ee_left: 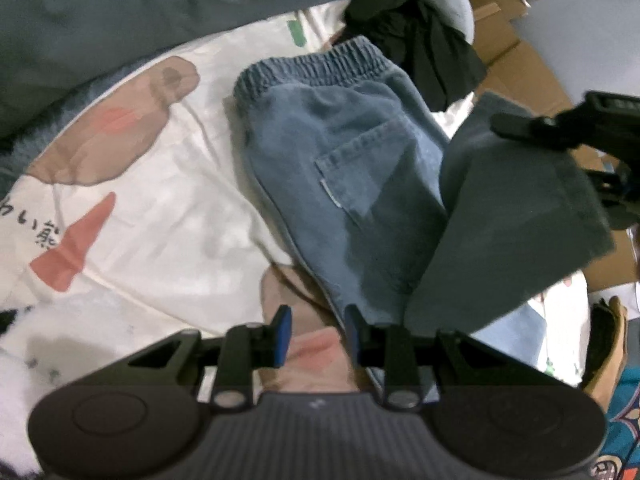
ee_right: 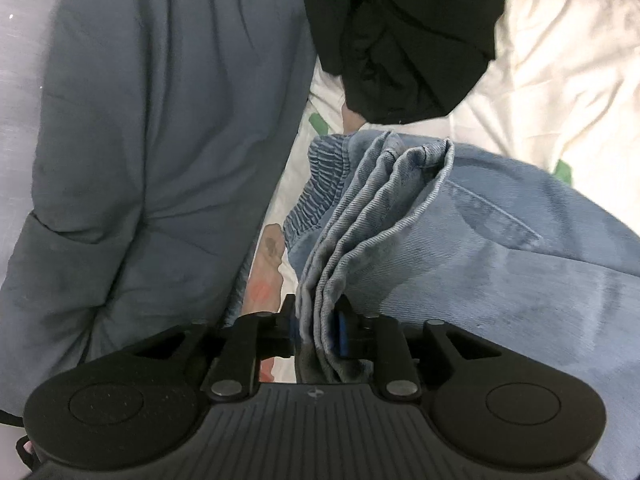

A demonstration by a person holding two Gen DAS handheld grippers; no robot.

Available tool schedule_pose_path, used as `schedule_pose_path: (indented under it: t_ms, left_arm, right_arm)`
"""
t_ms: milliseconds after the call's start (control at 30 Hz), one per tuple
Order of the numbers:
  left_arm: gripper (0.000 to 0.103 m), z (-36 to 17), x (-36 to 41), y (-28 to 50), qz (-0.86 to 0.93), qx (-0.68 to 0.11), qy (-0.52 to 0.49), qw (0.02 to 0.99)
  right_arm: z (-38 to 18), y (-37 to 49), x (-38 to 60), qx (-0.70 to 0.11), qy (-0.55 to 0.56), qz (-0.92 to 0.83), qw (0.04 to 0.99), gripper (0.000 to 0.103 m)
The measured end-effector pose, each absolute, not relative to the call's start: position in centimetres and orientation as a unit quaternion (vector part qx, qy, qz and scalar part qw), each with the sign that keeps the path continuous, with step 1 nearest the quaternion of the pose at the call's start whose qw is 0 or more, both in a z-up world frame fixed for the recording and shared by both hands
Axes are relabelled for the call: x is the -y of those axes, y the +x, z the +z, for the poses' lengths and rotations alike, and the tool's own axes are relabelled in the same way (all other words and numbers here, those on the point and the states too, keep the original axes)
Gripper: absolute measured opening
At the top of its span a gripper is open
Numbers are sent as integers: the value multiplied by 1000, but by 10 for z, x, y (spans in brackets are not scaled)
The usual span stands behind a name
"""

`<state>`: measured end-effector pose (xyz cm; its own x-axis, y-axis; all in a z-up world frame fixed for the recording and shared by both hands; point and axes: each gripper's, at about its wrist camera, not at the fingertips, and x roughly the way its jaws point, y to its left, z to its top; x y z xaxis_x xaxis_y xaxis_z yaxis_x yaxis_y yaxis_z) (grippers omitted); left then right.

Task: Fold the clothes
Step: 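Carry the held jeans leg toward the waistband with the right gripper, then open the right gripper and release the jeans leg onto the waistband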

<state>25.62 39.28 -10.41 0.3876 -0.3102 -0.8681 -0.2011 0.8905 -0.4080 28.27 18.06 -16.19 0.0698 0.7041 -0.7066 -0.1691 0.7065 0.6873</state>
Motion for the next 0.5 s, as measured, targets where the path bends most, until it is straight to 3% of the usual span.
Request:
schedule_pose_path:
  t_ms: [67,133,500]
  left_arm:
    - [30,-102,-398,259,-26,-552,-231,801]
    - [30,-97,-403,262,-18,-549,-229,804]
    - [35,-80,-425,264,20,-527,-229,818]
  right_arm:
    - [-171,288,-193,-609,220,322,691,26]
    - [-180,294,-207,-616,222,330,680,41]
    - [-203,312,-246,-643,250,345,637,65]
